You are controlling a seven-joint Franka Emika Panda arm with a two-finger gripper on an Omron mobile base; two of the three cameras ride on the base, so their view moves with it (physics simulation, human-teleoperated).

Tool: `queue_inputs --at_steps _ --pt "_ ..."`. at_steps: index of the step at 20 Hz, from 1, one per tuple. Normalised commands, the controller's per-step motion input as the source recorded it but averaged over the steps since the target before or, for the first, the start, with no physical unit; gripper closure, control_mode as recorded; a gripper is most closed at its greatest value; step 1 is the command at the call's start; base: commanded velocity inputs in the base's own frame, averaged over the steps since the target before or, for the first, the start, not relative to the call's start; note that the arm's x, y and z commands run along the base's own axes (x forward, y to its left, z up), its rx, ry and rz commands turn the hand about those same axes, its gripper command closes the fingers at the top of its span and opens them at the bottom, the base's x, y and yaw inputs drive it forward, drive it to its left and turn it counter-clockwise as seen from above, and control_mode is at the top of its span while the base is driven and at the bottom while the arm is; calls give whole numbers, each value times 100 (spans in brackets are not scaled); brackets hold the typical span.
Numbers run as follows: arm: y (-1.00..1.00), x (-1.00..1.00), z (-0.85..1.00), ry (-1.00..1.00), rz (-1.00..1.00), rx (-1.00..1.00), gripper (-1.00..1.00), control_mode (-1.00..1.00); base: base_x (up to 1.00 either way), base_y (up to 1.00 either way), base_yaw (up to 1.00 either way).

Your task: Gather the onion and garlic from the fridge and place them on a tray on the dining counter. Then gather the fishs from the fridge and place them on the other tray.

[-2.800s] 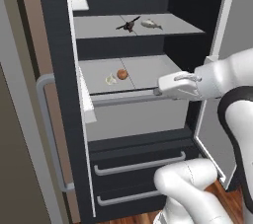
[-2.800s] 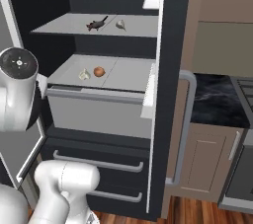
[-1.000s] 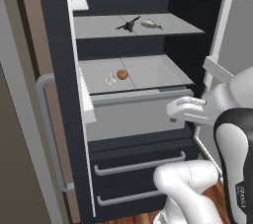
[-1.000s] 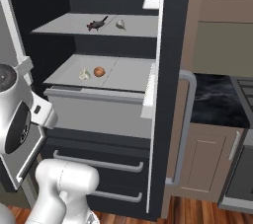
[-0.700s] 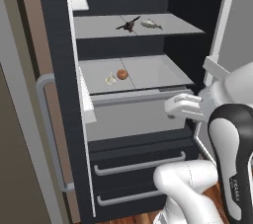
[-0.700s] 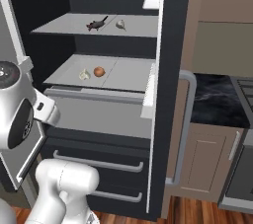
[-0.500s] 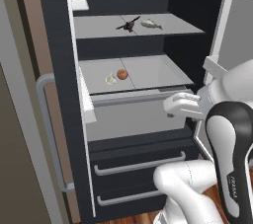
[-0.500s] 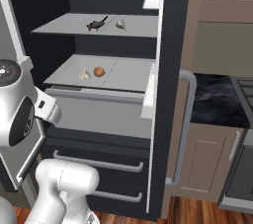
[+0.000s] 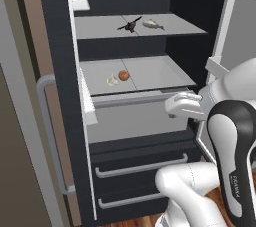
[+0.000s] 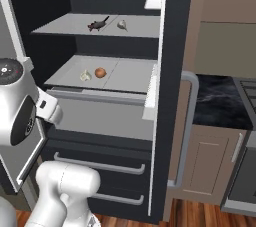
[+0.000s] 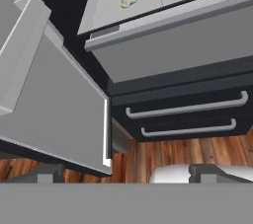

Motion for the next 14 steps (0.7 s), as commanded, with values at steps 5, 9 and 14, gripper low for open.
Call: queue_inputs --at_steps 5,9,14 --pt "0 0 0 0 0 0 -100 100 42 11 -7" --pt "0 0 0 0 0 0 -100 100 61 25 -11" --pt "0 0 0 0 0 0 -100 100 55 34 -12"
